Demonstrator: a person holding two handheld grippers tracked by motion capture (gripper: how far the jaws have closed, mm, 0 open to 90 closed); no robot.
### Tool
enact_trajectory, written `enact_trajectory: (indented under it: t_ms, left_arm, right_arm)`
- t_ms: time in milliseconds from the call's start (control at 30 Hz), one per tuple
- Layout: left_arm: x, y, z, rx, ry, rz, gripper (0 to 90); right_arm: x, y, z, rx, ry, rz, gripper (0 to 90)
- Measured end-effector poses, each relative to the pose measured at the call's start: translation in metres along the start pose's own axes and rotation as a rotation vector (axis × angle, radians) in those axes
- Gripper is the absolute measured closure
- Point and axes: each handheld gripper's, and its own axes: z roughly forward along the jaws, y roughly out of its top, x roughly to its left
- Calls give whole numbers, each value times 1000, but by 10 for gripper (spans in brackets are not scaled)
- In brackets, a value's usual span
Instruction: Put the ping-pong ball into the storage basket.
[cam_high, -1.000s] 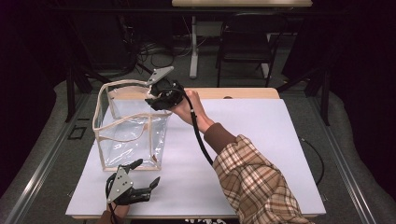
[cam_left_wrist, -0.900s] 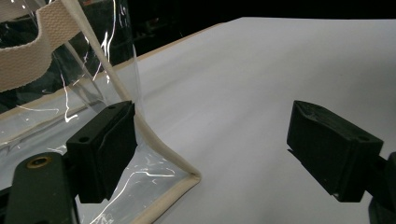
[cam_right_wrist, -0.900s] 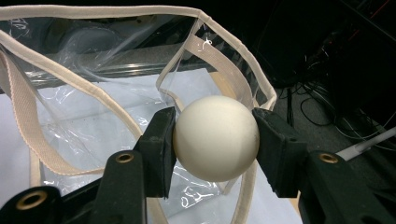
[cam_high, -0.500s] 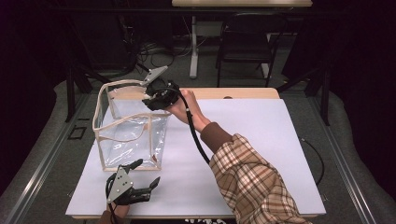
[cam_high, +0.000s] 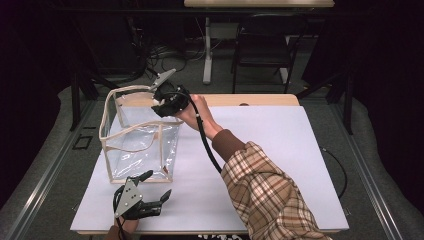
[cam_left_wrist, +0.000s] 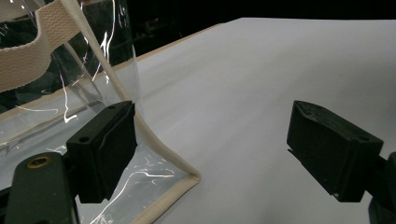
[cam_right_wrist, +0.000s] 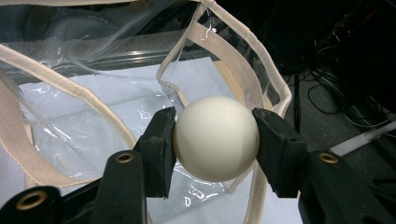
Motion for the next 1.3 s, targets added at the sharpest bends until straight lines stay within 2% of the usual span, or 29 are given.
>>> enact_trajectory:
  t_ms: [500, 1300]
  left_arm:
    - [0, 0, 0, 1, -1, -2, 158]
    - [0, 0, 0, 2, -3, -2, 158]
  right_arm:
    - [-1, 3, 8, 27, 11, 4, 509]
    - [6, 8, 24, 85, 37, -21, 510]
